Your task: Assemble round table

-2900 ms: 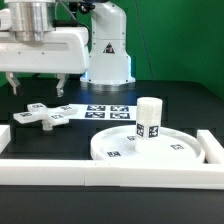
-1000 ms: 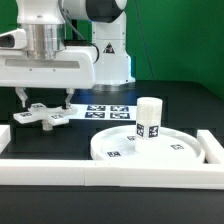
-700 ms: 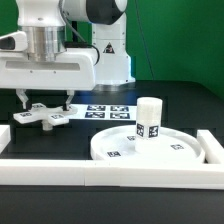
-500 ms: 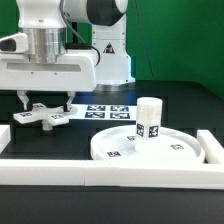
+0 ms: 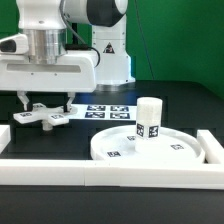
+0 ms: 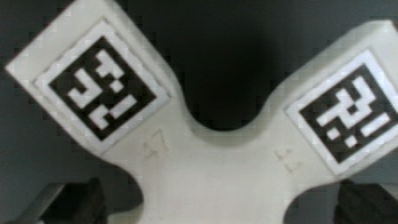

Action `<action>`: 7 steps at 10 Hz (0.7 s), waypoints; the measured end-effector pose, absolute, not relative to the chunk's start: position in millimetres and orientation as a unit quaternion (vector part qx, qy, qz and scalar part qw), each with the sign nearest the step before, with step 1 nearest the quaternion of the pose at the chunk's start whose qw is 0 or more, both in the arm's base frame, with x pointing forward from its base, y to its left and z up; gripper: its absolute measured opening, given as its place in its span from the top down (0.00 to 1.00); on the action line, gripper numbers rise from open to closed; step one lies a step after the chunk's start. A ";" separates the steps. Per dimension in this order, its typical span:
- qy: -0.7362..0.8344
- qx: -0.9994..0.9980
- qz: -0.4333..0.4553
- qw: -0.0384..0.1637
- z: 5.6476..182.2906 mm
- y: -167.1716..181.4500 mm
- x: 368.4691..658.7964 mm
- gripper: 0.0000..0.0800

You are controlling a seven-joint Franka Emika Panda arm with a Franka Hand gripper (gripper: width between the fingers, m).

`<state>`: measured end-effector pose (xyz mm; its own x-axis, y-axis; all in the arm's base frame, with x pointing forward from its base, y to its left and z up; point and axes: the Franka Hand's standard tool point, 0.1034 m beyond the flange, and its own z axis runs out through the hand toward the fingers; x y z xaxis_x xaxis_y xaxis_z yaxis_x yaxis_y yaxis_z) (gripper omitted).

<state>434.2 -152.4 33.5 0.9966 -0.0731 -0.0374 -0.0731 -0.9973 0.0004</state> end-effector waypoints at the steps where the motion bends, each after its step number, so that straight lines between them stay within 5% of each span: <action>1: 0.037 -0.999 0.020 0.001 32.2 -152.3 433.4 0.19; 7: 0.035 -0.999 0.025 0.001 27.1 -151.3 431.8 0.19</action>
Offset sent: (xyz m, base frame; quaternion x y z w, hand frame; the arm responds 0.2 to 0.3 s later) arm 0.0075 -0.0007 -0.0027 -0.0040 0.0030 -0.0001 1.0000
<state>431.8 -151.3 27.1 0.9963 -0.0697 -0.0499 -0.0698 -0.9976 0.0006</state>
